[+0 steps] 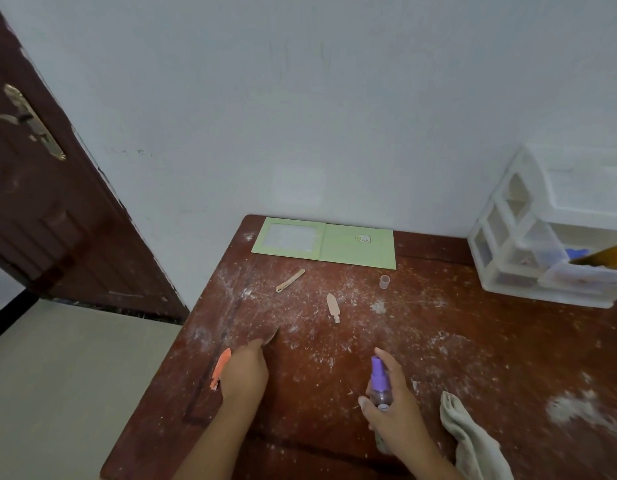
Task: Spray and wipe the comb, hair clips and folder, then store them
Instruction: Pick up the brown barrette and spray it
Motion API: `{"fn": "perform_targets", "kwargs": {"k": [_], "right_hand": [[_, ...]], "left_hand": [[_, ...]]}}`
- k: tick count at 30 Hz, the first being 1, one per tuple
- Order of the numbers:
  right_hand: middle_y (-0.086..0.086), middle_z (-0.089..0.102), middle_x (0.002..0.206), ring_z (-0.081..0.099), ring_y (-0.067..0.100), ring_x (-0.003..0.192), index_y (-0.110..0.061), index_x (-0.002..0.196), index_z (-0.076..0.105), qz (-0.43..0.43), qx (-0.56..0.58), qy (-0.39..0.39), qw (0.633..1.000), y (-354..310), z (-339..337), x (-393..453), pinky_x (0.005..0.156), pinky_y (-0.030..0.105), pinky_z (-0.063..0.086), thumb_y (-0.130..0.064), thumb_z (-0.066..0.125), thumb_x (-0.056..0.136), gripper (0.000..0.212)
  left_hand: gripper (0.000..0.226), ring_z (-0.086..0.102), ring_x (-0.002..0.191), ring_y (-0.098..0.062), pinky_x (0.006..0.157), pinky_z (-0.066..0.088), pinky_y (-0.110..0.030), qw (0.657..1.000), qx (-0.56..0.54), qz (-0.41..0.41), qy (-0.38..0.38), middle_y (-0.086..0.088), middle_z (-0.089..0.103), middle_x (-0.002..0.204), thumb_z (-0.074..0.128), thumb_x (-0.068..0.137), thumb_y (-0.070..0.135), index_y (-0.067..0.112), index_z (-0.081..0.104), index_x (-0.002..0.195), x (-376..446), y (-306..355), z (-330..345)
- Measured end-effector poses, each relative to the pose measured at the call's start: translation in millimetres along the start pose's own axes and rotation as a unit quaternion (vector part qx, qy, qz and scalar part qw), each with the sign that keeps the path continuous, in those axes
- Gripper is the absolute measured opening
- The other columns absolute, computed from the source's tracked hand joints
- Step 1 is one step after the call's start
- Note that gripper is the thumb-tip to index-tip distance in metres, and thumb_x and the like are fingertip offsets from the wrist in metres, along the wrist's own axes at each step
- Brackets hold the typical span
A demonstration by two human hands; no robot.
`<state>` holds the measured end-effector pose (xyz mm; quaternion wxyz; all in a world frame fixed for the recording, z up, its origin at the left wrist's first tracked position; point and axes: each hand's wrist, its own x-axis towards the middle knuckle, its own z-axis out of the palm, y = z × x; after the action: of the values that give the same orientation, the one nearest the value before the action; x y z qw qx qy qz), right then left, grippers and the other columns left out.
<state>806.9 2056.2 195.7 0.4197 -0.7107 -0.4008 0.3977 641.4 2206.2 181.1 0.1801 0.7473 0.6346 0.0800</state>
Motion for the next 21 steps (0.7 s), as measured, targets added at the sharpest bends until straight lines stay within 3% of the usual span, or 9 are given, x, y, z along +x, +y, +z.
{"fn": "perform_targets", "kwargs": {"k": [2,5,9,14,18,21], "right_hand": [[-0.003,0.050,0.080,0.045,0.009,0.059,-0.047,0.113,0.025,-0.004,0.001,0.006,1.000,0.3,-0.6,-0.6,0.061,0.017,0.043,0.000,0.059,0.083,0.065],[-0.001,0.049,0.079,0.044,0.011,0.059,-0.046,0.114,0.027,-0.003,0.002,0.007,1.000,0.3,-0.9,-2.4,0.061,0.019,0.043,-0.001,0.059,0.084,0.063],[-0.005,0.049,0.075,0.044,0.004,0.056,-0.043,0.118,0.026,-0.010,-0.012,-0.002,1.000,-6.2,-2.3,-5.8,0.059,0.013,0.042,-0.002,0.059,0.084,0.063],[-0.017,0.043,0.075,0.045,-0.003,0.049,-0.050,0.116,0.022,-0.048,-0.071,-0.070,0.994,-18.4,-1.4,-11.0,0.054,0.010,0.036,-0.005,0.058,0.084,0.066],[-0.024,0.040,0.090,0.049,-0.019,0.067,-0.043,0.124,0.027,-0.088,-0.115,-0.106,0.984,-29.9,5.6,-14.6,0.061,0.002,0.035,-0.009,0.056,0.086,0.059],[-0.018,0.041,0.114,0.051,-0.007,0.073,-0.036,0.135,0.025,-0.113,-0.149,-0.115,0.975,-36.6,11.6,-15.7,0.068,0.002,0.034,-0.015,0.053,0.088,0.059]], "left_hand": [[0.031,0.063,0.084,-0.026,0.068,0.046,-0.031,0.996,-0.086,0.000,0.009,-0.014,0.068,0.103,0.040,0.092,0.005,0.005,0.061,0.114,-3.5,-0.6,-0.6],[0.028,0.058,0.073,-0.022,0.061,0.041,-0.024,0.984,-0.176,-0.017,0.004,-0.016,0.066,0.106,0.050,0.087,0.003,0.002,0.062,0.112,-8.9,2.5,-0.6],[0.028,0.059,0.095,-0.024,0.080,0.041,-0.025,0.944,-0.312,-0.106,0.012,-0.016,0.066,0.106,0.061,0.084,0.010,0.000,0.062,0.110,-16.5,7.5,0.8],[0.023,0.058,0.087,-0.023,0.079,0.039,-0.025,0.923,-0.361,-0.123,0.047,-0.018,0.068,0.098,0.061,0.082,0.003,0.000,0.064,0.105,-29.4,9.7,0.8],[0.032,0.058,0.083,-0.018,0.086,0.041,-0.026,0.906,-0.405,-0.109,0.056,-0.015,0.069,0.095,0.064,0.080,0.001,0.000,0.062,0.112,-46.5,14.1,-4.6],[0.031,0.059,0.075,-0.015,0.076,0.043,-0.010,0.905,-0.414,-0.089,0.045,-0.014,0.070,0.088,0.064,0.079,0.000,0.000,0.063,0.111,-58.3,13.0,-5.5]]}}
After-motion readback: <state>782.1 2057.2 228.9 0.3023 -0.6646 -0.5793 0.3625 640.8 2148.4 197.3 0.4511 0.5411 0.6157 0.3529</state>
